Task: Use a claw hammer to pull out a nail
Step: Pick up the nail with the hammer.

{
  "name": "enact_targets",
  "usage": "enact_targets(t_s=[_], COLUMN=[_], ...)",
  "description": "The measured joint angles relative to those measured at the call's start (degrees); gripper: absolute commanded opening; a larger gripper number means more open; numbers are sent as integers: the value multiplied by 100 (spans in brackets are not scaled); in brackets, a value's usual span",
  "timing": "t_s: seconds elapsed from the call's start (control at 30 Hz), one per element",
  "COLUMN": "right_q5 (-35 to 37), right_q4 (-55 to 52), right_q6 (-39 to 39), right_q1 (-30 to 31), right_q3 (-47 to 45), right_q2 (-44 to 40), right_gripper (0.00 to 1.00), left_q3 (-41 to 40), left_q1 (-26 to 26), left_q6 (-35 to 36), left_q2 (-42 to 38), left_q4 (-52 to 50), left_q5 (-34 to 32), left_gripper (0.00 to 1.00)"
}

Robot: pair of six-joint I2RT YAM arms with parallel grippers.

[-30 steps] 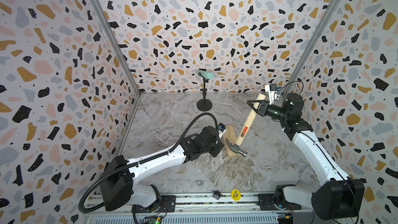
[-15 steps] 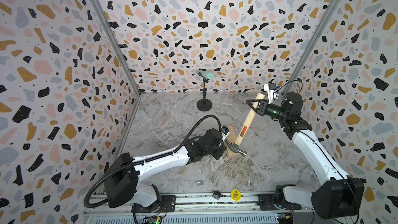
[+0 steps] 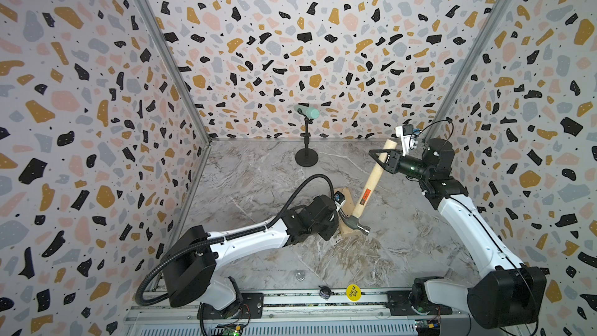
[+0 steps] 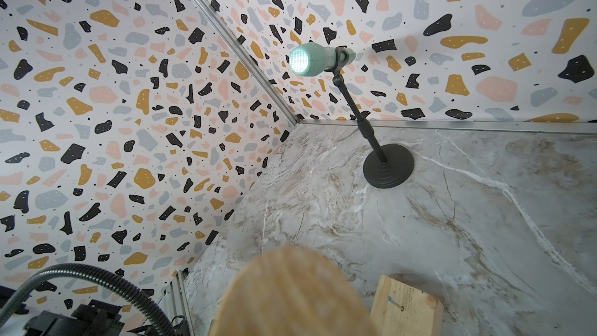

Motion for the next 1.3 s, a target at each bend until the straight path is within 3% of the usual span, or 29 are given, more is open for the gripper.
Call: enact_targets(t_s=[1.3], right_q5=[-2], right_q4=[-2], right_q6=[-44], right_q1=[63], right_q3=[0], right_q2=[0], right_gripper=[0], left_q3=[46], left_q1=[-44], left_q6=[35], left_q2=[142], left_q4=[-17], left_q5=[-103], left_gripper=[2])
